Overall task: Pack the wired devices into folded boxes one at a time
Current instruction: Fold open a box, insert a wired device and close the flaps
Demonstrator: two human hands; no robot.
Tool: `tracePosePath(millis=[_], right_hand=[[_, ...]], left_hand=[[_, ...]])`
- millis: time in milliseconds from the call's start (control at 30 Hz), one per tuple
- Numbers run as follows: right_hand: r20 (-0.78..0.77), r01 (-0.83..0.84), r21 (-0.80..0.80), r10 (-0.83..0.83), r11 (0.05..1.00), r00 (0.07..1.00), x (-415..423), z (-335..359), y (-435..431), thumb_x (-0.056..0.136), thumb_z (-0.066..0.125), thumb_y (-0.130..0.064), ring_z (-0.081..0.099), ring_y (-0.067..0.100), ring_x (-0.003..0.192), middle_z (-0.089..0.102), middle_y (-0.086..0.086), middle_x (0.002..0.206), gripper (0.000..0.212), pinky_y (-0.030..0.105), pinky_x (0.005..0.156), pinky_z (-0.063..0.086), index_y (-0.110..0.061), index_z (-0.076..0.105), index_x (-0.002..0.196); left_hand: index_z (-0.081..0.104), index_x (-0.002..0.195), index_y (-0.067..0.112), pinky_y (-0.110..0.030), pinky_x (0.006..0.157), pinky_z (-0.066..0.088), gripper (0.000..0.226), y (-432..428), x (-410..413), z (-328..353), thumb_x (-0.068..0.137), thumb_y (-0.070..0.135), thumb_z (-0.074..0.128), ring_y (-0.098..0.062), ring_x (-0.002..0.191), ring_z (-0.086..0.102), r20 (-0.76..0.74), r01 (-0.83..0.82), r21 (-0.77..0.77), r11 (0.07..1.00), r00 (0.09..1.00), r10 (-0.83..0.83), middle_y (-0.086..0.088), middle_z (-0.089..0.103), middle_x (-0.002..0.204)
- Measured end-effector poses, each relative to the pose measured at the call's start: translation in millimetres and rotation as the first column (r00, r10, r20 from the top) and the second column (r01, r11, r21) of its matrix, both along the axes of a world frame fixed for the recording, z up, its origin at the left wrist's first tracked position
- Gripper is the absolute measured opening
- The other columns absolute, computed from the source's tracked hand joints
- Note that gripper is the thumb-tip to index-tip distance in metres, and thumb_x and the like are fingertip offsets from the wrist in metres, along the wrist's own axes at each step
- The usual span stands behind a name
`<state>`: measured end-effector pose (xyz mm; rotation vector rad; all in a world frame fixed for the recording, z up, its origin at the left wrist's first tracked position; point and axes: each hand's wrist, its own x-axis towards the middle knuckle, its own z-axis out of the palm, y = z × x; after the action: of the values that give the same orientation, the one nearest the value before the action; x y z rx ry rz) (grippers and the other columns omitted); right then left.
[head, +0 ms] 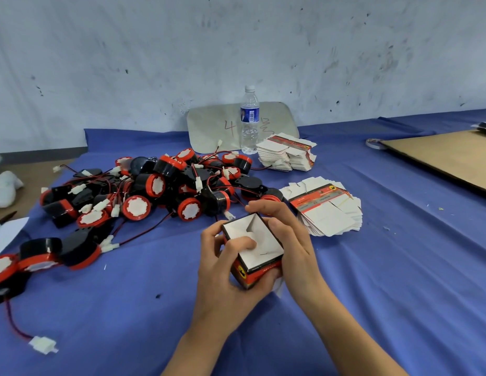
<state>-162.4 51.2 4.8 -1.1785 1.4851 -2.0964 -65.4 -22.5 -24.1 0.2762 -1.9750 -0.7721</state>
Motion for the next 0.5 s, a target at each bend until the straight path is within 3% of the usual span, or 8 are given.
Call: tracePosePath(millis=[267,500], right_hand=[[-0.022,0.058,-0.024,-0.059,0.998,0.998,1.2,-1.4,-1.5,0.091,0.039,-0.012,0.06,0.008,0.085,0.064,0.0,0.098,0.03,0.014,0.07,0.046,-0.011,0.066,0.104],[-0.016,0.076,-0.031,-0.076,0.997,0.997,0.4,-0.6,-0.5,0.09,0.038,-0.014,0.061,0.011,0.088,0.065,0.002,0.102,0.032,0.016,0.072,0.047,-0.014,0.066,0.104]], left_hand=[[0.052,0.099,0.033,-0.004,0.081,0.044,0.042,-2.1,-0.7,0.2,0.064,0.045,0.072,0.005,0.115,0.046,-0.008,0.041,0.007,0.999,0.999,-0.041,0.007,0.038,0.127],[0.046,0.11,0.046,-0.014,0.081,0.051,0.05,-1.9,-0.1,-3.3,0.067,0.05,0.071,0.001,0.119,0.045,0.002,0.034,0.018,0.999,0.999,-0.034,0.018,0.035,0.131]])
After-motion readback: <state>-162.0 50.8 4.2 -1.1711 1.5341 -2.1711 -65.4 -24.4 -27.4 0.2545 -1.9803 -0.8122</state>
